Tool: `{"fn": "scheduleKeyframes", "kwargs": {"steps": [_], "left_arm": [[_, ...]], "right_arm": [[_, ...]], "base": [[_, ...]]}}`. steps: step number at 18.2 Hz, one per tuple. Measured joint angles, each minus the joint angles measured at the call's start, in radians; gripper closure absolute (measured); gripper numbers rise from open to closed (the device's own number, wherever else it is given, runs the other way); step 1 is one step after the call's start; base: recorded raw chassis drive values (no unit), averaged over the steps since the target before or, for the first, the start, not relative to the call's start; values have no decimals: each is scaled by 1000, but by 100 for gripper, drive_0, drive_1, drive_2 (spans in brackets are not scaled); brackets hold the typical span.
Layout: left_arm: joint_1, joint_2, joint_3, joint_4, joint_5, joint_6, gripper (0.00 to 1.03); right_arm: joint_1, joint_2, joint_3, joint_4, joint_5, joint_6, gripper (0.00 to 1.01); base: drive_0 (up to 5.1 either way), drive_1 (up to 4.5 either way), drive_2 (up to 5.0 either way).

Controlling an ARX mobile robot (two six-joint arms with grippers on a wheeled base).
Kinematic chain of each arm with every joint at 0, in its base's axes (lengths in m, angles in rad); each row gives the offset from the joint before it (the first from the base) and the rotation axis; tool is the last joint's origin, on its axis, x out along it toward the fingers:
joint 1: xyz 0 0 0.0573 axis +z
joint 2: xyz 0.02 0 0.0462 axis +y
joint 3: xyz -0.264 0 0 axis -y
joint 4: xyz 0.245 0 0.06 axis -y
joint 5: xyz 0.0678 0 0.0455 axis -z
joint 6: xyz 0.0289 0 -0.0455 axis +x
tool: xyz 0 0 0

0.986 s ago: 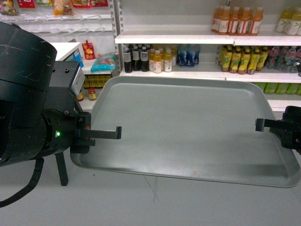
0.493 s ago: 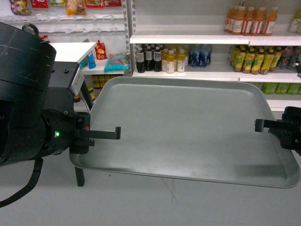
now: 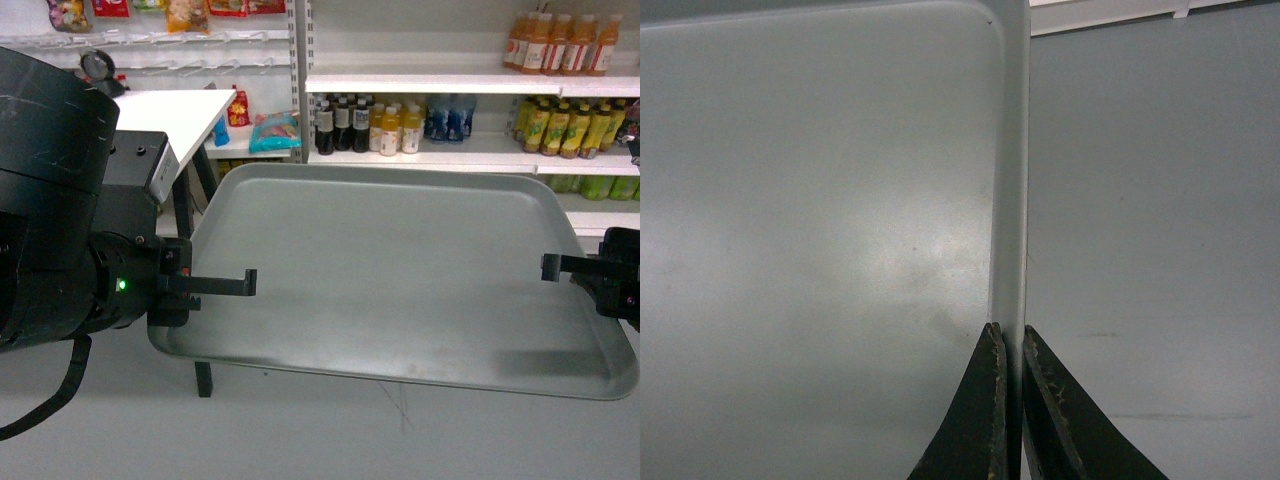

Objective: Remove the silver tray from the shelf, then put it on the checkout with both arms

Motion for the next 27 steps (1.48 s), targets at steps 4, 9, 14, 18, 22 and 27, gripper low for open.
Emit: {"fn": "scheduleKeyframes", "kwargs": {"steps": [4,9,14,18,22,27], "left_arm": [[0,0,0,-4,0,0,100],[0,0,0,2,0,0,100],[0,0,0,0,0,0,100],[0,0,0,0,0,0,100],[0,0,0,0,0,0,100],[0,0,0,0,0,0,100]], "right_arm": [[0,0,0,-2,-1,0,99],[0,-1,1,1,0,0,99],[0,-1,0,1,0,0,99],[0,-1,0,0,-1,0,99],[0,-1,0,0,-1,0,99],[0,-1,1,2,-2,0,99]], "base": [[2,-424,427],[-496,249,249],[-497,248,248],[-500,245,245],[-501,244,244],[-499,246,246]]}}
